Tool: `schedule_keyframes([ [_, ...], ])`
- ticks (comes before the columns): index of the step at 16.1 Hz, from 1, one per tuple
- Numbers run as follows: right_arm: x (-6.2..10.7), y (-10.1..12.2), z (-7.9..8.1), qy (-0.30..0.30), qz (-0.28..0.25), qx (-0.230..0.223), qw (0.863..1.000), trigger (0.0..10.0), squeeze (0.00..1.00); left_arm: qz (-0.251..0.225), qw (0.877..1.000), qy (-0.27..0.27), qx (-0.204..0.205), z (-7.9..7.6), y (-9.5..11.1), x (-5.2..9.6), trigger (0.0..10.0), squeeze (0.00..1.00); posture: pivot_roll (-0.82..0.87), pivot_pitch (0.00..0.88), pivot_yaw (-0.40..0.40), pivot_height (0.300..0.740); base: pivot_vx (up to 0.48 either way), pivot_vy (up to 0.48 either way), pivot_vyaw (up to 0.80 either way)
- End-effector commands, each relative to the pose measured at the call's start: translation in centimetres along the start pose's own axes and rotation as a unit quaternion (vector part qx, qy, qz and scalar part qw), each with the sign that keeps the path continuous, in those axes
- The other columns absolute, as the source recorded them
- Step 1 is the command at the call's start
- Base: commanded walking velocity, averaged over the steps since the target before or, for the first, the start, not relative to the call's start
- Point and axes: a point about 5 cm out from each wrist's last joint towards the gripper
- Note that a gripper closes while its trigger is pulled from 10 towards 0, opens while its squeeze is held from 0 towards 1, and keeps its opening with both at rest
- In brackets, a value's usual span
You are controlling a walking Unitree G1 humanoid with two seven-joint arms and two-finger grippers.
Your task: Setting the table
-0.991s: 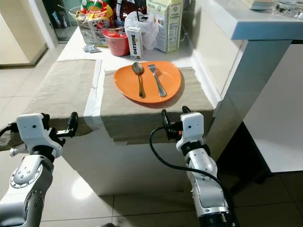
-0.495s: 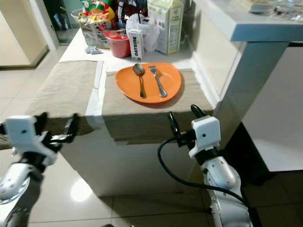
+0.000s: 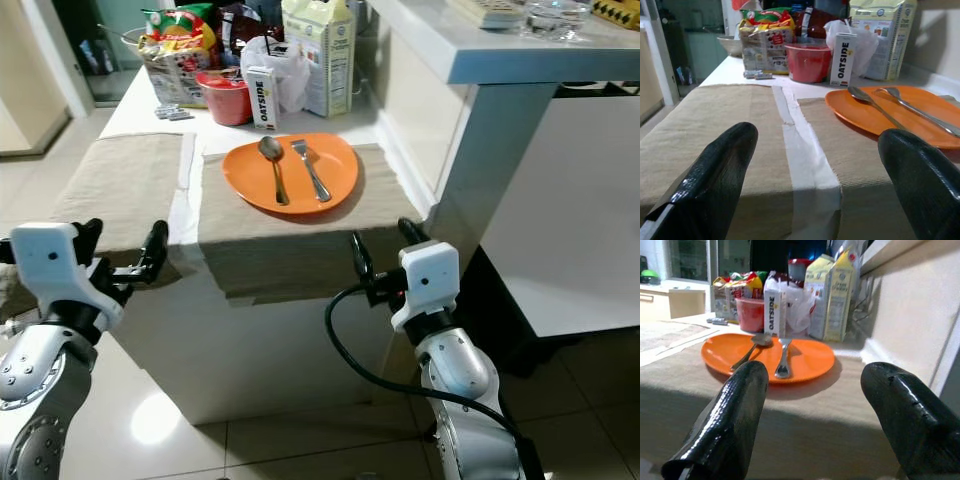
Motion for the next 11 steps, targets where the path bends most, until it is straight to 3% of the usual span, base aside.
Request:
schedule_keyframes([
  [1, -0.28, 0.51, -0.17, -0.007, -0.007, 0.003, 1.000, 10.0, 0.00, -0.012, 1.000, 0.000, -0.016, -0.22, 0.72, -0.08, 10.0, 0.00, -0.12, 0.000, 0.054, 0.740, 0.431, 0.000, 0.00],
  [9, -1.05, 0.00, 0.15, -0.002, 0.002, 0.002, 1.000, 10.0, 0.00, -0.023, 0.999, -0.004, -0.026, -0.70, 1.12, -0.60, 10.0, 0.00, -0.11, 0.000, 0.059, 0.740, 0.432, 0.000, 0.00],
  [11, -1.18, -0.01, 0.42, 0.004, 0.001, 0.000, 1.000, 10.0, 0.00, -0.026, 0.999, -0.003, -0.023, -0.73, 1.31, -0.71, 10.0, 0.00, -0.11, 0.000, 0.060, 0.740, 0.401, 0.263, 0.00],
])
Point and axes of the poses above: a point about 5 cm out from each wrist's last joint towards the gripper, its own x axis pointing back from the gripper into the wrist, its own y axis along the axis of the wrist's last joint, z = x × y, and after that the axes turned 4 degrees about x, right-handed
